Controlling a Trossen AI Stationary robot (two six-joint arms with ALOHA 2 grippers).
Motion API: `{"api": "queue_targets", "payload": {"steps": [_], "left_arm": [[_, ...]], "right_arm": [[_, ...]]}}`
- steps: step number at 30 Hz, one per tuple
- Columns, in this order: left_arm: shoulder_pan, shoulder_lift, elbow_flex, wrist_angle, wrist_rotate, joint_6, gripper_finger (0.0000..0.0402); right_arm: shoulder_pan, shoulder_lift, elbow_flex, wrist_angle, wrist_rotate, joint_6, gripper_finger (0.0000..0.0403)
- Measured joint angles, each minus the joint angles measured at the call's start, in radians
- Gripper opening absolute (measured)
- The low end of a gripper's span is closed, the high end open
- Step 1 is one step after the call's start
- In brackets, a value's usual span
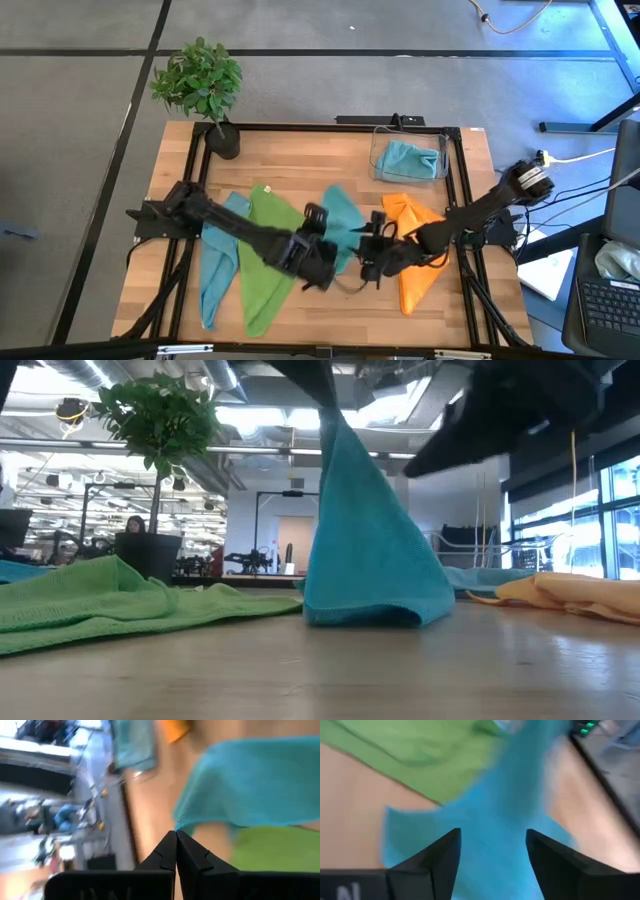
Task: Fold microfiber towels
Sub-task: Fold the blue microfiber towel
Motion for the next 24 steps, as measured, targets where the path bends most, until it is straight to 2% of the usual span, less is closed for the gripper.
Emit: {"api": "queue_targets", "payload": {"steps": [2,5,8,13,20,22,24], "left_arm": [[-0.039,0.0,0.0,-0.014,0.049,-0.047,0.0],[-0.084,-0.001,-0.007,-0.017,0.147,-0.18,0.0],[-0.137,0.001,-0.048,-0.019,0.242,-0.267,0.0],[-0.201,0.0,-0.142,0.058,0.309,-0.41,0.0],[-0.275,0.001,-0.3,0.277,0.364,-0.617,0.0],[-0.297,0.002,-0.328,0.298,0.37,-0.709,0.0],[-0.319,0.002,-0.344,0.301,0.369,-0.796,0.0]], "right_arm": [[0.002,-0.034,0.0,-0.054,0.012,-0.019,0.0219],[0.0,-0.054,0.0,-0.095,-0.048,-0.016,0.0216],[-0.016,-0.041,0.0,-0.088,-0.123,-0.038,0.0216],[-0.069,-0.001,-0.001,0.011,-0.153,-0.104,0.0217],[-0.201,0.072,0.0,0.171,-0.307,-0.312,0.0218],[-0.263,0.099,-0.001,0.195,-0.389,-0.357,0.0218],[-0.327,0.122,-0.001,0.225,-0.517,-0.371,0.0218]]}}
